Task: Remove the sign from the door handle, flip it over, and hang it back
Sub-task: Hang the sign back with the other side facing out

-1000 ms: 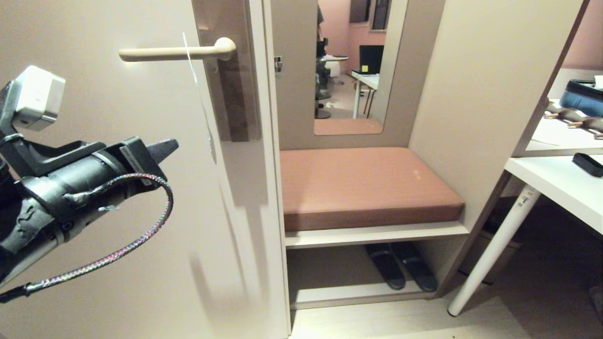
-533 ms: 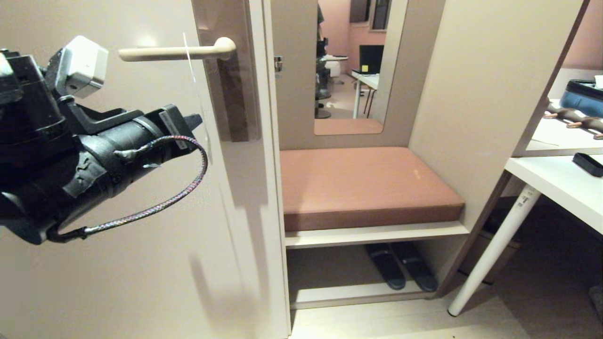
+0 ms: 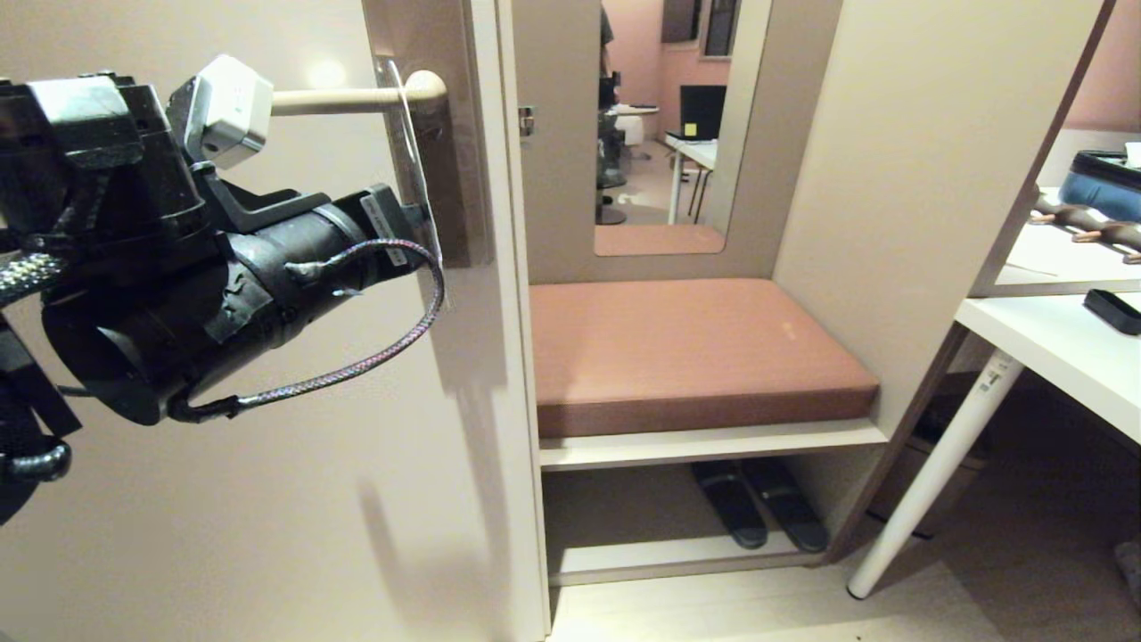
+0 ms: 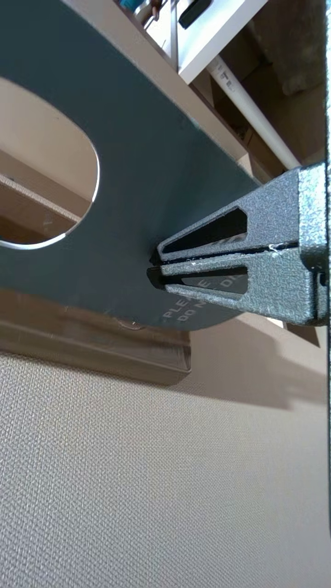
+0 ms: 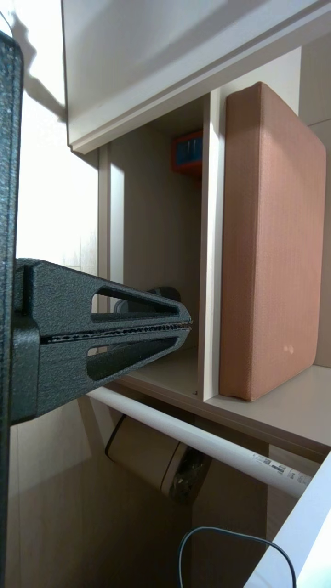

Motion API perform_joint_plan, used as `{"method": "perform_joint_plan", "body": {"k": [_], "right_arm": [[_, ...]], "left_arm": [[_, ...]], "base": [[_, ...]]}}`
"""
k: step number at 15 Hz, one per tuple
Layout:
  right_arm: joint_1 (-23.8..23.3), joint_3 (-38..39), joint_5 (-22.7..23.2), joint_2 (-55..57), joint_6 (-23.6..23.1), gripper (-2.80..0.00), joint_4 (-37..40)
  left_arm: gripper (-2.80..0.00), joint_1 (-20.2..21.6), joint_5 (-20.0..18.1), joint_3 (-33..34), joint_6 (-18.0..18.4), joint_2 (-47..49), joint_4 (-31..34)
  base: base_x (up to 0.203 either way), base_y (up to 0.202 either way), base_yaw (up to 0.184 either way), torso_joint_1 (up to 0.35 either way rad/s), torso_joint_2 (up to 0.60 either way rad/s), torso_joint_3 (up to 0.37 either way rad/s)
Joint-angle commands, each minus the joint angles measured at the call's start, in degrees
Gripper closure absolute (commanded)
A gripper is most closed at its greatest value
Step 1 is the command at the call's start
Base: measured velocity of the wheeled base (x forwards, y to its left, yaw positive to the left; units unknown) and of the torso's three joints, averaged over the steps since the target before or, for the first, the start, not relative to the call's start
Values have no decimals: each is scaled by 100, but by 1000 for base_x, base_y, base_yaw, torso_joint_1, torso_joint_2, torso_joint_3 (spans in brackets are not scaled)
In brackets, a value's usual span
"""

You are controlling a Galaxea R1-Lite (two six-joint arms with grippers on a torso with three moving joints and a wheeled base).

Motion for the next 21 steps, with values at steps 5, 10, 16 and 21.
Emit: {"method": "perform_joint_plan", "body": {"k": [5,10,16,21], "right_arm": [[-4,-8,2,5,-2,0,2],[5,-1,2,5,-2,0,2],[-4,-1,2,5,-10,0,2],[-4,-1,2,5,-2,0,2]], "left_arm": [[0,-147,16,-53,161,109,-185],[0,-320,16,-156,203,116,-273],[0,-375,8,-173,203,157,-458],[0,-375,8,-182,203,264,-484]], "base": [[0,0,0,0,0,0],[0,0,0,0,0,0],[0,0,0,0,0,0],[0,0,0,0,0,0]]}}
